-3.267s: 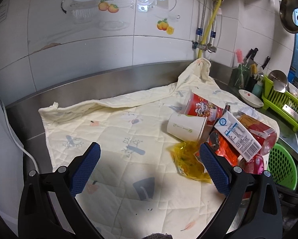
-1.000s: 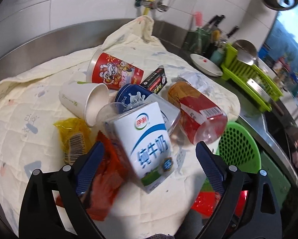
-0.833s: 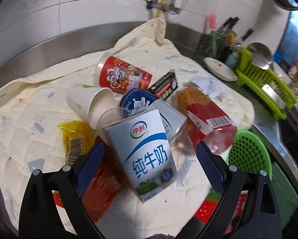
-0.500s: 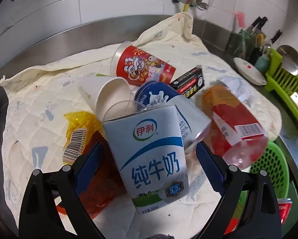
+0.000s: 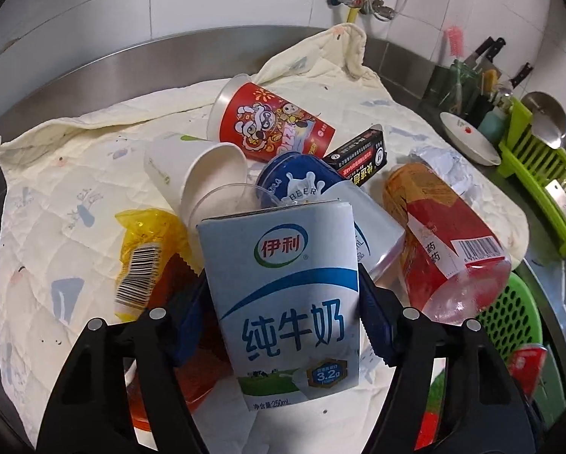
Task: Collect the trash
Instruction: 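Carry the can into the green basket and open the right tool while the left tool grasps the milk carton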
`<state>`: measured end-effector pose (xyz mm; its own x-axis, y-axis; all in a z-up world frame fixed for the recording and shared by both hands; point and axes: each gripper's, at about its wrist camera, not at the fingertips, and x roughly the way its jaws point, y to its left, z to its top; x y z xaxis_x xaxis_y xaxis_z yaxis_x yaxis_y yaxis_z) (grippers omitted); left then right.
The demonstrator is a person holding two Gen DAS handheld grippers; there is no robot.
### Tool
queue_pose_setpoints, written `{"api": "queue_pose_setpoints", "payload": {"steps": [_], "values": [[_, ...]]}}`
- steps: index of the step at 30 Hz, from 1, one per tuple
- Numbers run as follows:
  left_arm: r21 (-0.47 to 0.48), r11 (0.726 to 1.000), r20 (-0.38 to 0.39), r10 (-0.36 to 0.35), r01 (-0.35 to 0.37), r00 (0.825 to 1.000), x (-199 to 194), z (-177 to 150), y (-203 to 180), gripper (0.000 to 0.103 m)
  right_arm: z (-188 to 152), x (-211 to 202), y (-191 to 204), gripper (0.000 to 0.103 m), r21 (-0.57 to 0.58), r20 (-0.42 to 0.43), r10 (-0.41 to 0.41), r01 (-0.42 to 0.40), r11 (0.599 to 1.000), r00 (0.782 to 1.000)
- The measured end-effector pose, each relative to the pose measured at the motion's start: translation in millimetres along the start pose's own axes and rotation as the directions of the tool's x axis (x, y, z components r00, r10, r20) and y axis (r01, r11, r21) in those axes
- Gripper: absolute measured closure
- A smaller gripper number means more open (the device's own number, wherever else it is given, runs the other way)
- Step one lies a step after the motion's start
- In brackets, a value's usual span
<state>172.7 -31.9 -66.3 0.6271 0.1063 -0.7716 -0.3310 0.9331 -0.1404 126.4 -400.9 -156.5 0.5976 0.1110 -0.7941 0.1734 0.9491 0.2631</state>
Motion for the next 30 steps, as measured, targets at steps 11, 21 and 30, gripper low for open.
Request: {"api": "queue_pose_setpoints", "payload": {"steps": [11, 21, 30], "values": [[0.020, 0.989, 0.066, -0.146, 0.145, 0.987, -52, 4, 21, 0.037, 9, 62, -16, 0.042, 0.020, -0.157, -0.066, 0.071, 0.997, 0.985], [0.076, 0.954, 0.094, -0.297, 0.291, 0.950, -92, 8, 12, 0.037, 12, 76, -12, 0.041, 0.021, -0.173, -0.084, 0.089, 0.996, 0.981], [0.203, 0.861, -0.012, -0.474, 0.466, 0.881, -96, -4, -56, 0.037, 6, 20, -14, 0.037, 0.005, -0.068, -0.083, 0.084, 0.996, 0.994]]}}
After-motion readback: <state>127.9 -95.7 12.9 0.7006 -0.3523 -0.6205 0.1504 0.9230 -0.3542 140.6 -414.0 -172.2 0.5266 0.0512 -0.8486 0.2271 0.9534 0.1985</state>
